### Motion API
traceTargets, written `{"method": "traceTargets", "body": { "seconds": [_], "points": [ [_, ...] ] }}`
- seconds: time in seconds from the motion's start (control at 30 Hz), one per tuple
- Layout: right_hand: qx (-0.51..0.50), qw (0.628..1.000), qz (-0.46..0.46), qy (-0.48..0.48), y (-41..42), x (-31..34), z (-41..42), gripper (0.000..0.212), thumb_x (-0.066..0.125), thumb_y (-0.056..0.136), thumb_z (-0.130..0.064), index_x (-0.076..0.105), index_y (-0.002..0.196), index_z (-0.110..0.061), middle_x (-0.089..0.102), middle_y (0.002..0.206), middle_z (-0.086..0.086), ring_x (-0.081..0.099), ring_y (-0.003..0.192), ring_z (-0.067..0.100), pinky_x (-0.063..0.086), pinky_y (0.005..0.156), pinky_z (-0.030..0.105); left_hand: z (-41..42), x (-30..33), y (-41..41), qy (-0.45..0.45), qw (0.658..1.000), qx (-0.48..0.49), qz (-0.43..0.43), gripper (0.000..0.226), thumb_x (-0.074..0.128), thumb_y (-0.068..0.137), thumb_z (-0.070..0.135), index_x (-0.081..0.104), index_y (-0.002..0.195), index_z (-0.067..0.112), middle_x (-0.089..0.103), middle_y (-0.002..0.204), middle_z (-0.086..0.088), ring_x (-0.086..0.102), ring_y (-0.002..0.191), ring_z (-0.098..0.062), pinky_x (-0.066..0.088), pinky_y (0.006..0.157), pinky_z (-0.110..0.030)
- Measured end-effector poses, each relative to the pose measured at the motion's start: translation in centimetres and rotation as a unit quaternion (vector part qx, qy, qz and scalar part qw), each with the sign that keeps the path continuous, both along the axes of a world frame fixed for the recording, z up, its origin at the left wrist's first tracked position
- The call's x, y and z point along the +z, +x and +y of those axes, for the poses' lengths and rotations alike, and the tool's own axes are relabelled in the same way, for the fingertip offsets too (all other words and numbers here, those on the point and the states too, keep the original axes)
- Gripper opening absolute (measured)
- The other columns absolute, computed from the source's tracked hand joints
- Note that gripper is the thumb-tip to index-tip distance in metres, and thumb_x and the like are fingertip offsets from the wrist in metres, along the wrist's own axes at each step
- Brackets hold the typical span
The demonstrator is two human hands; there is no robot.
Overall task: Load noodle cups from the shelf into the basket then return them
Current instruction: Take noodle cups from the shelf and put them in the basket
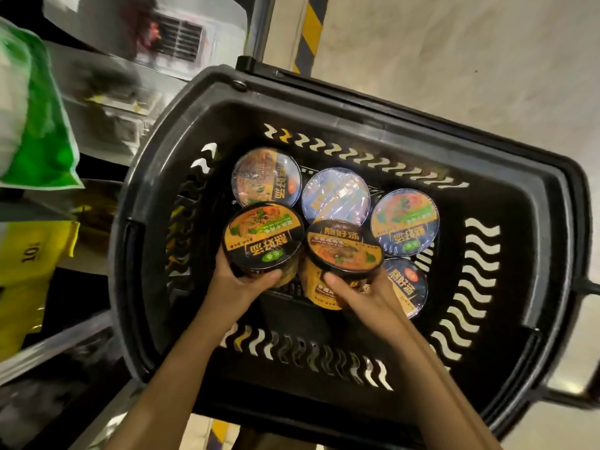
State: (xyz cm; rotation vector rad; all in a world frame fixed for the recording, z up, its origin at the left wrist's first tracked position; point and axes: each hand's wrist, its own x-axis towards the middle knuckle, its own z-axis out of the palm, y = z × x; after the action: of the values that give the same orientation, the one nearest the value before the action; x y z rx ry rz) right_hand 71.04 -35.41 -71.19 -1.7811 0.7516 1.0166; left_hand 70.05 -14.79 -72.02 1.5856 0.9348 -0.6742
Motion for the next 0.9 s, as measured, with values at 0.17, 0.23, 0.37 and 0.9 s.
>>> {"method": "traceTargets", "body": {
  "seconds": [0.17,0.23,0.37,0.9],
  "points": [
    [-0.219,0.967,0.088,0.096,-0.1,0.5,-0.3,0.022,0.050,0.089,-0.046,0.051,0.099,-0.026,0.069,0.090,0.000,0.068,0.062,0.013,0.055,0.057,0.018,0.3,0.5,0.2,-0.054,0.992,0.116,0.018,0.041,0.050,0.094,0.024,0.042,0.133,0.021,0.057,0.119,-0.004,0.068,0.078,-0.015,0.054,0.069,-0.021],
    [-0.283,0.950,0.098,0.088,-0.7,-0.1,0.0,0.020,0.048,0.096,-0.030,0.052,0.110,-0.016,0.069,0.098,0.008,0.068,0.057,0.013,0.053,0.049,0.017,0.4,0.4,0.1,-0.069,0.983,0.169,0.027,0.038,0.047,0.095,0.018,0.044,0.133,0.014,0.056,0.119,-0.007,0.067,0.084,-0.021,0.055,0.060,-0.016],
    [-0.317,0.942,0.082,0.074,-2.3,-1.2,0.7,0.024,0.047,0.098,-0.016,0.052,0.121,-0.012,0.061,0.120,0.014,0.067,0.086,0.022,0.055,0.055,0.023,0.8,0.3,-0.6,-0.068,0.982,0.174,0.038,0.036,0.046,0.096,0.010,0.046,0.131,0.014,0.056,0.121,-0.006,0.060,0.103,-0.024,0.054,0.059,-0.014],
    [-0.409,0.906,0.105,0.027,-4.8,-5.8,3.9,0.043,0.043,0.099,-0.008,0.041,0.138,-0.026,0.055,0.124,0.008,0.057,0.107,0.025,0.052,0.066,0.025,2.6,-4.8,-1.7,0.010,0.986,0.143,0.089,0.041,0.040,0.098,0.008,0.043,0.136,0.024,0.058,0.113,-0.011,0.059,0.089,-0.020,0.048,0.062,-0.023]
  ]
}}
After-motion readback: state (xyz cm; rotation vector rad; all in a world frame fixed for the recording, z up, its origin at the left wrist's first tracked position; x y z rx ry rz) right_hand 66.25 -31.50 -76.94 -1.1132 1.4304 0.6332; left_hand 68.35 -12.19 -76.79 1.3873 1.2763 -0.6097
